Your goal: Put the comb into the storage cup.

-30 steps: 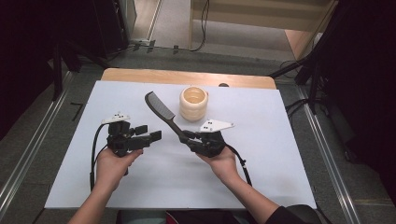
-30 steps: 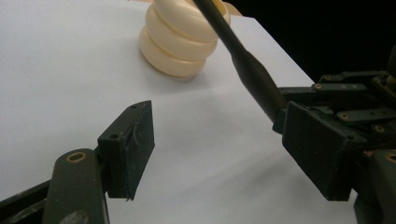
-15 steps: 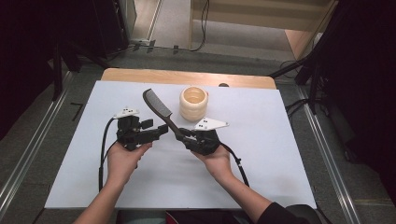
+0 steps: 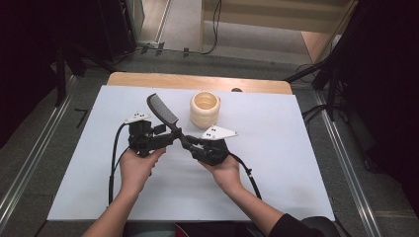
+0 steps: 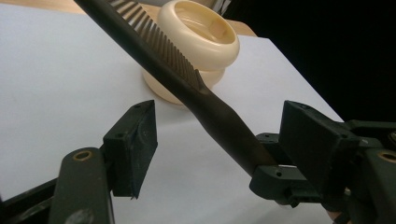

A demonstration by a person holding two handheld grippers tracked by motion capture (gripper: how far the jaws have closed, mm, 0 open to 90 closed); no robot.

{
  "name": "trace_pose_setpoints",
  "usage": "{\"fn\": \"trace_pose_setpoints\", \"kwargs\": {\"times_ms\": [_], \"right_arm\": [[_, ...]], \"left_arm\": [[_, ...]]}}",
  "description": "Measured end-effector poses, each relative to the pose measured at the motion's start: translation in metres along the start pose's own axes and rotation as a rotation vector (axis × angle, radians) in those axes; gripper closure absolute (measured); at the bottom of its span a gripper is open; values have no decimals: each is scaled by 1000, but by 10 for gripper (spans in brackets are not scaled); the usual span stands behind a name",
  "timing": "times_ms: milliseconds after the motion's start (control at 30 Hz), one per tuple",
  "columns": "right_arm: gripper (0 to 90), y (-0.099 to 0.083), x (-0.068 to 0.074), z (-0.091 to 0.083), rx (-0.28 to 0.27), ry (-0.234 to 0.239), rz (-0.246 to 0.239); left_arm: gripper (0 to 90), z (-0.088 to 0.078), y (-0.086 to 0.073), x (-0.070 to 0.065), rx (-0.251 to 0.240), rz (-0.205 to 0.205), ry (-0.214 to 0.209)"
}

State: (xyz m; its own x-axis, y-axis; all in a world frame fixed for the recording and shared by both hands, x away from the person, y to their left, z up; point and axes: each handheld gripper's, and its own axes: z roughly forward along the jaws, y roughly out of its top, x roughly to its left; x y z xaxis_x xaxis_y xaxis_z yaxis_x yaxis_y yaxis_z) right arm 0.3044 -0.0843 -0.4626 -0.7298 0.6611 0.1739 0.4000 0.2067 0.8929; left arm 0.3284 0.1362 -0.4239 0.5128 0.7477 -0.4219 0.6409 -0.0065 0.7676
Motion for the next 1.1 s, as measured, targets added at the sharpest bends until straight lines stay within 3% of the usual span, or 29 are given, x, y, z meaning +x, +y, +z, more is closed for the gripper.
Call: {"fn": "trace_pose_setpoints", "kwargs": {"times_ms": [100, 333, 633, 767, 1100], "right_arm": [[703, 0, 1, 0, -5, 1, -6], [703, -1, 5, 1, -16, 1, -4], [703, -5, 10, 3, -44, -11, -11], [703, -6, 10, 3, -41, -13, -5], [702, -7, 8, 4, -30, -6, -13]], "left_arm": [[328, 3, 0, -1, 4, -28, -6], [413, 6, -1, -2, -2, -42, 13], [532, 6, -5, -2, -19, -87, -6], [597, 6, -6, 0, -23, -88, 1], [677, 5, -6, 5, -24, -162, -65]]}}
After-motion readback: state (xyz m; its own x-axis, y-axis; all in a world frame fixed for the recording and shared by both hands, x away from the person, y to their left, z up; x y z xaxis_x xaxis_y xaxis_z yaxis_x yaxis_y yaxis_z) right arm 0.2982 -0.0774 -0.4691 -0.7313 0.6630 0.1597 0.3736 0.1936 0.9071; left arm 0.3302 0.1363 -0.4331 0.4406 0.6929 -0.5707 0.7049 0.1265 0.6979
